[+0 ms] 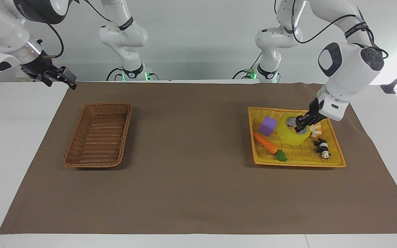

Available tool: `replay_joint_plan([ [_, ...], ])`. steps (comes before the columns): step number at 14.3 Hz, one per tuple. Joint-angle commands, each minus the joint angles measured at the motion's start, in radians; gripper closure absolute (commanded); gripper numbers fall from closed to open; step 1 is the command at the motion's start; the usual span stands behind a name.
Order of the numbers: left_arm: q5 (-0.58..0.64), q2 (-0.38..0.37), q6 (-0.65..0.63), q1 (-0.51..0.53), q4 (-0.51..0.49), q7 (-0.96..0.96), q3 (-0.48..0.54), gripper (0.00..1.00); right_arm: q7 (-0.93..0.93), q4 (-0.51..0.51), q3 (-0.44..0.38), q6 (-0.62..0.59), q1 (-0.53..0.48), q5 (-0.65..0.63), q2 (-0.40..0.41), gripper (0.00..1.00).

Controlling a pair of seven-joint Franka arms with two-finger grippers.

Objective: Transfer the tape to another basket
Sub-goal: 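Lift the tape with the left gripper while the right gripper approaches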

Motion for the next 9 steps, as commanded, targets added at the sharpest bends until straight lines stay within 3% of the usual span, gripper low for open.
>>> replay_joint_plan([
  [1,-0.100,-0.007,-0.006,-0.134,0.001,-0.111,0.007,1.00,-0.063,-0.029,0.006,-0.039,-0.014,-0.005,-0.030,0.00],
  [3,-0.221,-0.007,0.013,-0.200,0.008,-0.155,0.004,1.00,-0.091,-0.026,0.011,-0.025,-0.008,0.028,-0.028,0.00],
  [4,-0.260,-0.009,0.011,-0.249,0.019,-0.165,0.001,1.00,-0.112,-0.029,0.009,-0.018,-0.006,0.111,-0.028,0.00],
  [9,-0.300,-0.019,0.056,-0.335,0.036,-0.237,-0.023,1.00,-0.129,-0.089,0.009,-0.025,-0.009,0.460,-0.050,0.00],
])
